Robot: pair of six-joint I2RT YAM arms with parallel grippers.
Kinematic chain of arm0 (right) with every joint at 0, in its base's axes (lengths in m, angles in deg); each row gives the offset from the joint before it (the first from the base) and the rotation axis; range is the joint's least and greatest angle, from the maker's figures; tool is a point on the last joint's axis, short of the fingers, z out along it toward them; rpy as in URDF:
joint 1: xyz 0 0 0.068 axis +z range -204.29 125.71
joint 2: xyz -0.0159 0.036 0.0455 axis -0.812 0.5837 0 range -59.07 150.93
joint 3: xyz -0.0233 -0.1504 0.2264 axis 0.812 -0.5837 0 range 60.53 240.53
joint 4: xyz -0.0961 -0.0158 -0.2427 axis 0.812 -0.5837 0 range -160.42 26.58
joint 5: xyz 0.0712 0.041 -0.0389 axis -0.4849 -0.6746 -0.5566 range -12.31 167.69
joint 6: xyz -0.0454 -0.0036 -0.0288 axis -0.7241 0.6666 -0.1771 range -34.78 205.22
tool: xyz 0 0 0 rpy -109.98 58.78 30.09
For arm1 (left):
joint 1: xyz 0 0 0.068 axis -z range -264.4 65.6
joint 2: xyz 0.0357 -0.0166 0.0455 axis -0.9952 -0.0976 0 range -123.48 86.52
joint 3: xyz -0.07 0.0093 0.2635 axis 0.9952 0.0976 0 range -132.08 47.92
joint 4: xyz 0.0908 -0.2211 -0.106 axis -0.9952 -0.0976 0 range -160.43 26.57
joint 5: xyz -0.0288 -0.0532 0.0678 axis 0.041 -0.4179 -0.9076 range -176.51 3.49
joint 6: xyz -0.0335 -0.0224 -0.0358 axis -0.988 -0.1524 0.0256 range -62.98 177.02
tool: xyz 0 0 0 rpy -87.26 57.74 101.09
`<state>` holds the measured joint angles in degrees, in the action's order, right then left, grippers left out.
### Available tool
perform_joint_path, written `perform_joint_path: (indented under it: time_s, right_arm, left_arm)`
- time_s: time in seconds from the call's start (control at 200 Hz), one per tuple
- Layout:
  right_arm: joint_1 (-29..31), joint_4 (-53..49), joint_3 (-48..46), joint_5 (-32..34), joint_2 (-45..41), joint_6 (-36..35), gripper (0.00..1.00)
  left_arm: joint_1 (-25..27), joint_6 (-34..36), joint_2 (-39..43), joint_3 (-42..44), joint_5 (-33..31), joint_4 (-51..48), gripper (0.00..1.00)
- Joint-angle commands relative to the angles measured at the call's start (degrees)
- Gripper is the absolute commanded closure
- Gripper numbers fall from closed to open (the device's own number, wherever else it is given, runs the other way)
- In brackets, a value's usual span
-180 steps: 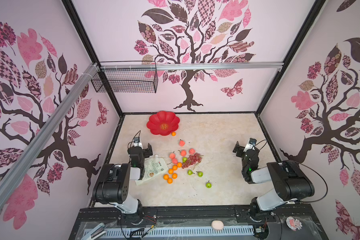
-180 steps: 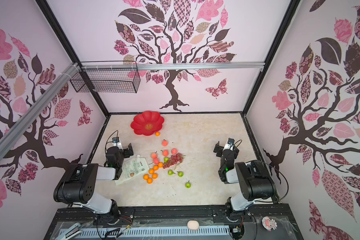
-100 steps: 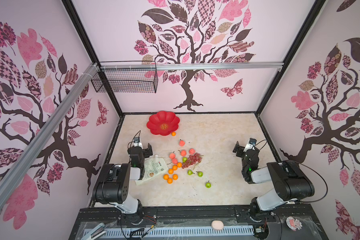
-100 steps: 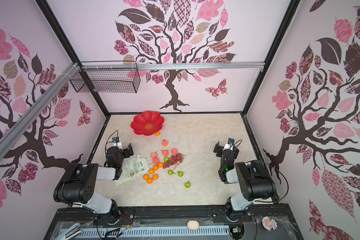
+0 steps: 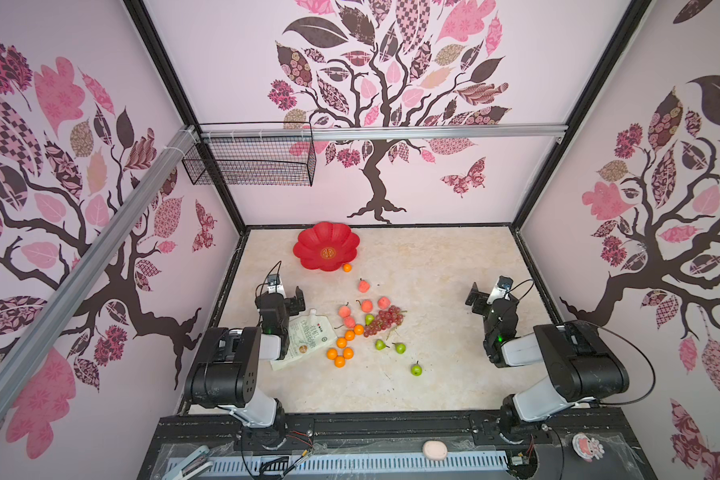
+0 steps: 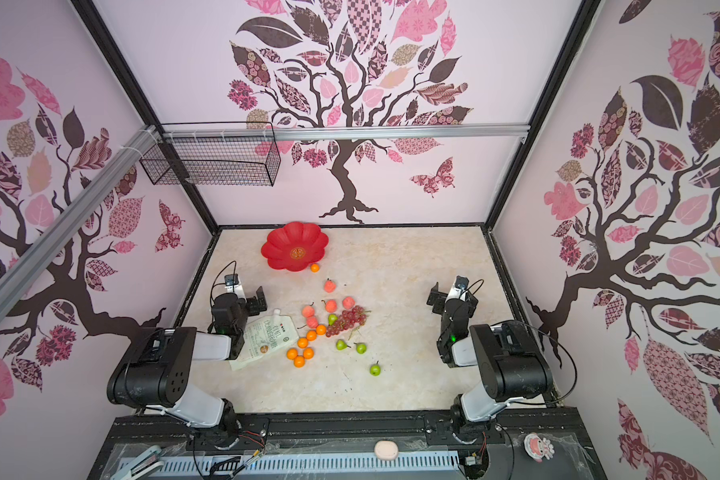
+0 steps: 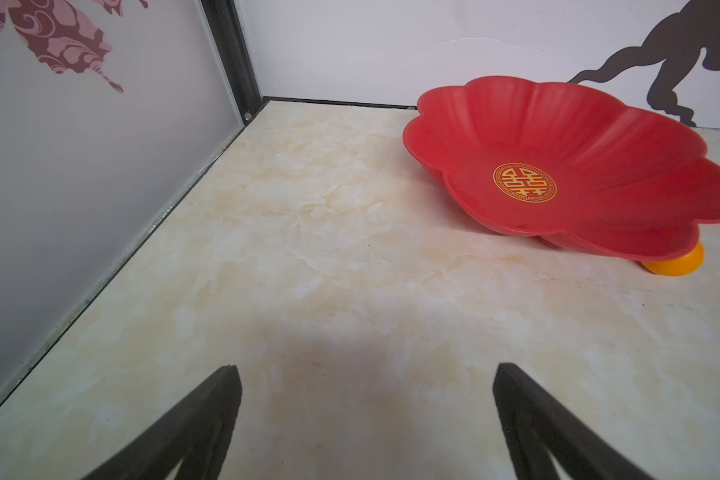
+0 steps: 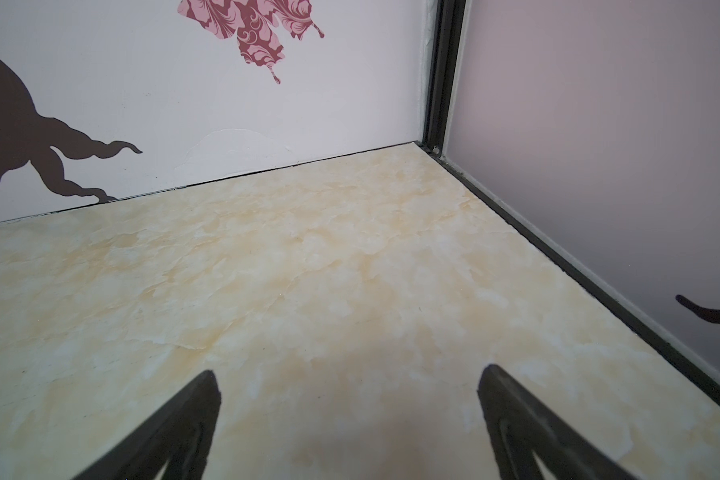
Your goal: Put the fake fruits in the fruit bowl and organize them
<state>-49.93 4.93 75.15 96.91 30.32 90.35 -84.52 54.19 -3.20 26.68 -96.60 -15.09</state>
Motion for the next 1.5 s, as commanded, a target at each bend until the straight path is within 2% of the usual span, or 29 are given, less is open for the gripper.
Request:
perform_joint_path:
  time_s: [0.0, 0.14, 0.22, 0.4, 0.485, 0.555, 0.66, 0.725, 0.835, 0.885, 1.02, 1.15, 1.26, 1.385, 1.495]
  right_arm:
    - [-0.22, 1.26, 0.08, -0.91, -0.12, -0.42, 0.0]
    - [-0.22, 2.16, -1.48, -3.22, -2.42, -1.44, 0.0]
    - [-0.2, 0.8, -2.24, -2.28, -5.67, -1.31, 0.0]
    - [-0.07, -12.77, 0.63, 0.82, -16.4, 1.04, 0.0]
    - [-0.12, -19.74, 3.71, 4.62, -20.0, 8.76, 0.0]
    - [-0.14, -28.04, 7.77, 3.88, -21.59, 12.6, 0.0]
    - [-0.08, -39.48, 13.28, 3.68, -22.3, 21.11, 0.0]
    - [-0.14, -48.29, 17.36, 0.63, -21.75, 25.53, 0.0]
    - [0.16, -60.3, 24.71, -8.36, -18.77, 27.64, 0.0]
    - [0.52, -62.76, 26.67, -11.44, -17.42, 28.06, 0.0]
    - [3.28, -67.48, 32.1, -15.46, -13.32, 29.3, 0.0]
    - [8.99, -72.03, 39.74, -16.85, -7.17, 29.03, 0.0]
    - [12.89, -72.02, 43.83, -21.61, -1.82, 31.54, 0.0]
    - [17.72, -73.19, 49.78, -23.8, 5.23, 32.4, 0.0]
    - [20.6, -73.52, 55.95, -28.0, 11.84, 33.57, 0.0]
  left_arm:
    - [1.27, 0.21, 1.35, 0.26, -5.66, 3.22, 0.02]
    - [5.16, 1.33, 5.99, 1.27, -13.79, 1.12, 0.01]
    - [7.56, 1.8, 9.43, -0.01, -18.66, -4.2, 0.02]
    - [13.22, -0.66, 15.91, -7.19, -28.66, -21.02, 0.01]
    - [13.63, -7.85, 16.55, -14.58, -30.54, -34.5, 0.01]
    - [13.65, -15.48, 16.38, -20.82, -31.4, -47.09, 0.01]
    - [13.57, -24.01, 16.28, -26.79, -30.74, -58.26, 0.02]
    - [13.42, -27.16, 16.43, -30.13, -27.72, -63.89, 0.01]
    - [12.73, -29.6, 16.49, -34.3, -21.99, -71.21, 0.01]
    - [11.33, -29.92, 16.87, -35.24, -17.03, -72.64, 0.02]
    - [6.24, -29.54, 16.99, -36.14, 2.64, -72.81, 0.01]
    - [6.07, -26.12, 16.33, -36.65, 11.98, -71.31, 0.01]
    - [6.11, -24.81, 16.26, -35.56, 18.04, -67.87, 0.02]
    - [6.15, -24.26, 15.17, -35.48, 23.09, -65.42, 0.02]
    - [6.17, -24.16, 13.59, -37.42, 23.68, -65.47, 0.01]
